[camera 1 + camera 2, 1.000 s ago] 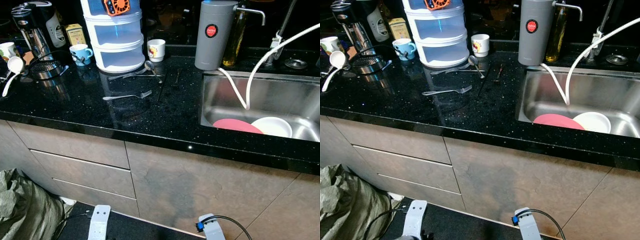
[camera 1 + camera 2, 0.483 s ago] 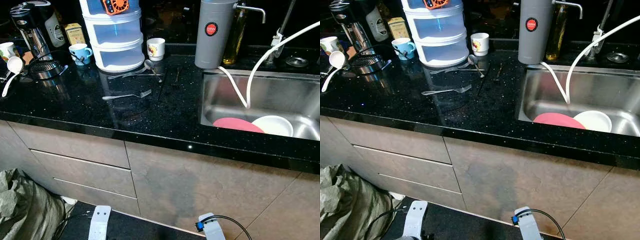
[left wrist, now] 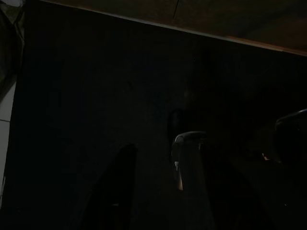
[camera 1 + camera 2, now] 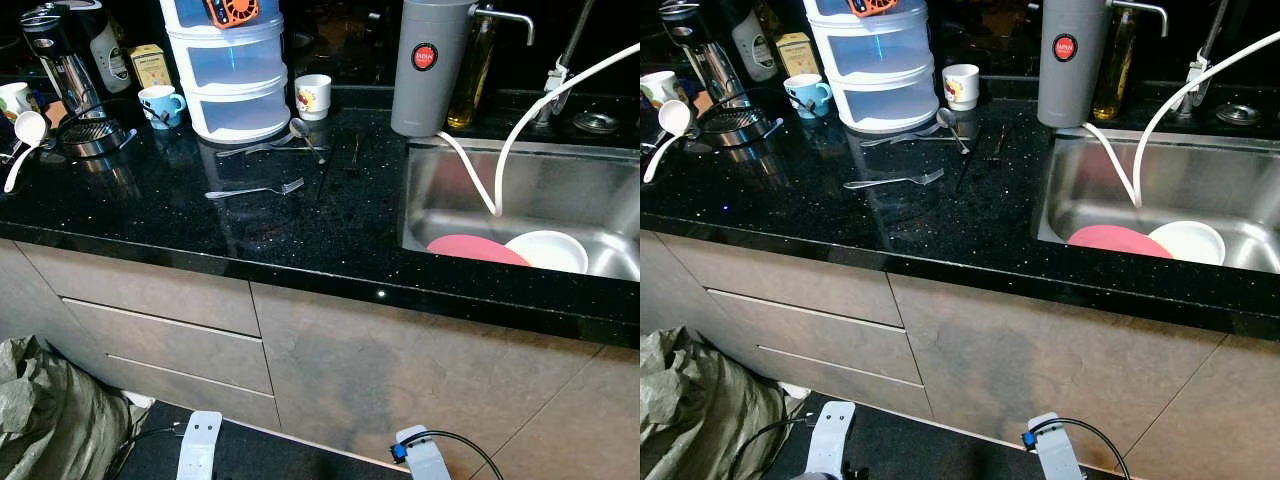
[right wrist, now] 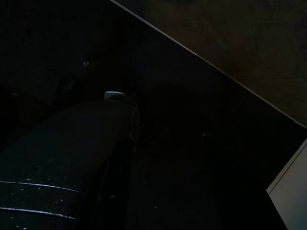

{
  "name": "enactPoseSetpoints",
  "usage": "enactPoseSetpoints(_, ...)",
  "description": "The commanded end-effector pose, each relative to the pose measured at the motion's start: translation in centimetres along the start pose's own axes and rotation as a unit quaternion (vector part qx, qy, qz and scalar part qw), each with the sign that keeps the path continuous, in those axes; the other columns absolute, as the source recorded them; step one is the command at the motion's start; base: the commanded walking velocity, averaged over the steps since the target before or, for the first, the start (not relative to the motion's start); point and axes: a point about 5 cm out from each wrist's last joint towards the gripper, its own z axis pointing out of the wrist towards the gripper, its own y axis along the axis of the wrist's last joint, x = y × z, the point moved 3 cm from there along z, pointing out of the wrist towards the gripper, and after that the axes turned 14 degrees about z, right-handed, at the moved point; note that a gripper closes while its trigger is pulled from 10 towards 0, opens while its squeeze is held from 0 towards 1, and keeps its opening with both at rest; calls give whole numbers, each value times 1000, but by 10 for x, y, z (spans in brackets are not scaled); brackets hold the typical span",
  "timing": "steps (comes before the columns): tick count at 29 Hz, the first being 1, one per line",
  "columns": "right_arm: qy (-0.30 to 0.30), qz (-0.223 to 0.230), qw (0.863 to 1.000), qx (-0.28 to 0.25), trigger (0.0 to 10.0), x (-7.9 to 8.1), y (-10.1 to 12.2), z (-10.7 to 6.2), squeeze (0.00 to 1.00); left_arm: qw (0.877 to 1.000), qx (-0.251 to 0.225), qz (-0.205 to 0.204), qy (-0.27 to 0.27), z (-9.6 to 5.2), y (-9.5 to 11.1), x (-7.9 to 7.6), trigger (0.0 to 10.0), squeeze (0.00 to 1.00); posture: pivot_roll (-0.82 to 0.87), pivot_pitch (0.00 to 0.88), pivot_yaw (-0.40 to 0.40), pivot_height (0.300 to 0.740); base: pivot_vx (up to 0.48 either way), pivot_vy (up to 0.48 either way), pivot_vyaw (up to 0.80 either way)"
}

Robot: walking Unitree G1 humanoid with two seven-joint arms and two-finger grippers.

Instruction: Kitchen organization

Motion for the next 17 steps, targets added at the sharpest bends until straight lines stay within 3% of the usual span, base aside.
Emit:
enactPoseSetpoints(1, 5, 3, 1000, 15, 10000, 4, -8, 0, 0, 1000, 1, -3, 5, 0, -2, 1, 10000, 0, -158, 13, 56, 740, 0, 0, 0)
enactPoseSetpoints(7, 6, 0, 1000, 15, 10000, 4, -7, 0, 0, 999, -1, -23, 24, 0, -1, 4, 10000, 0, -116, 4, 51, 740, 0, 0, 0)
enactPoseSetpoints(9, 7, -1, 1000, 16, 10000, 5, -6, 0, 0, 998, -4, -48, 40, 0, -1, 6, 10000, 0, -100, 4, 57, 740, 0, 0, 0)
enactPoseSetpoints(10, 10, -5, 1000, 17, 10000, 6, -6, 0, 0, 991, -10, -107, 80, -1, -3, 11, 10000, 0, -84, 5, 48, 740, 0, 0, 0)
enactPoseSetpoints(11, 10, -5, 1000, 17, 10000, 6, -6, 0, 0, 991, -10, -107, 80, -1, -3, 11, 10000, 0, -84, 5, 48, 740, 0, 0, 0)
enactPoseSetpoints(13, 13, -7, 1000, 19, 10000, 8, -7, 0, 0, 964, -19, -220, 149, -4, -9, 18, 10000, 0, -69, 8, 44, 740, 0, 0, 0)
enactPoseSetpoints(14, 13, -7, 1000, 19, 10000, 8, -7, 0, 0, 964, -19, -220, 149, -4, -9, 18, 10000, 0, -69, 8, 44, 740, 0, 0, 0)
enactPoseSetpoints(15, 14, -7, 1000, 20, 10000, 8, -7, 0, 0, 947, -20, -274, 168, -5, -12, 19, 10000, 0, -66, 7, 45, 740, 0, 0, 0)
enactPoseSetpoints(17, 16, -10, 1000, 23, 10000, 9, -9, 0, 0, 924, -19, -326, 200, -6, -17, 20, 10000, 0, -56, 12, 43, 740, 0, 0, 0)
